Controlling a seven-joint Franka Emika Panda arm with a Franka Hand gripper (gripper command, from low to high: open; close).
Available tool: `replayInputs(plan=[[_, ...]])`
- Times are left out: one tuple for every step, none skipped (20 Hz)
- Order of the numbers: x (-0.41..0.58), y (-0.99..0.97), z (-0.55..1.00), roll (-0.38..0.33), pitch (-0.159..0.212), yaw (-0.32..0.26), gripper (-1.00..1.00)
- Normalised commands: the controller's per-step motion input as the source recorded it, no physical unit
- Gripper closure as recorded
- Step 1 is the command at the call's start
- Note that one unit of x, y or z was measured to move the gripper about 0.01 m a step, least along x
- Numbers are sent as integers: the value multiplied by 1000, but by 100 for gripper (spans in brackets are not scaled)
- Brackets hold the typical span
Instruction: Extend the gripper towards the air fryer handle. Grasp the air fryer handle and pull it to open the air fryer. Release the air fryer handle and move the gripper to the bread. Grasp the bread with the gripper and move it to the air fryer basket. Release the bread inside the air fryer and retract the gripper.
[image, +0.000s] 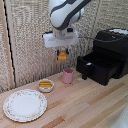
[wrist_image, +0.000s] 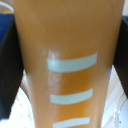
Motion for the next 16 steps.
replayInputs(plan=[[63, -689, 654, 19, -21, -161, 100], [34, -703, 634, 23, -27, -155, 100], [29, -711, 583, 25, -56, -147, 100], [9, -729, 543, 32, -79, -136, 100], [9, -726, 529, 34, -87, -135, 100], [23, -726, 497, 47, -102, -125, 100], [26, -726, 491, 48, -104, -123, 100], [37, -746, 480, 46, -110, -118, 100], [63, -760, 449, 54, -119, -107, 100], [69, -760, 434, 64, -123, -101, 100], [71, -757, 420, 76, -128, -94, 100], [89, -794, 391, 89, -134, -70, 100], [69, -826, 366, 90, -128, -61, 100], [57, -809, 326, 91, -133, -66, 100], [57, -789, 283, 88, -135, -75, 100], [66, -760, 220, 75, -149, -93, 100]])
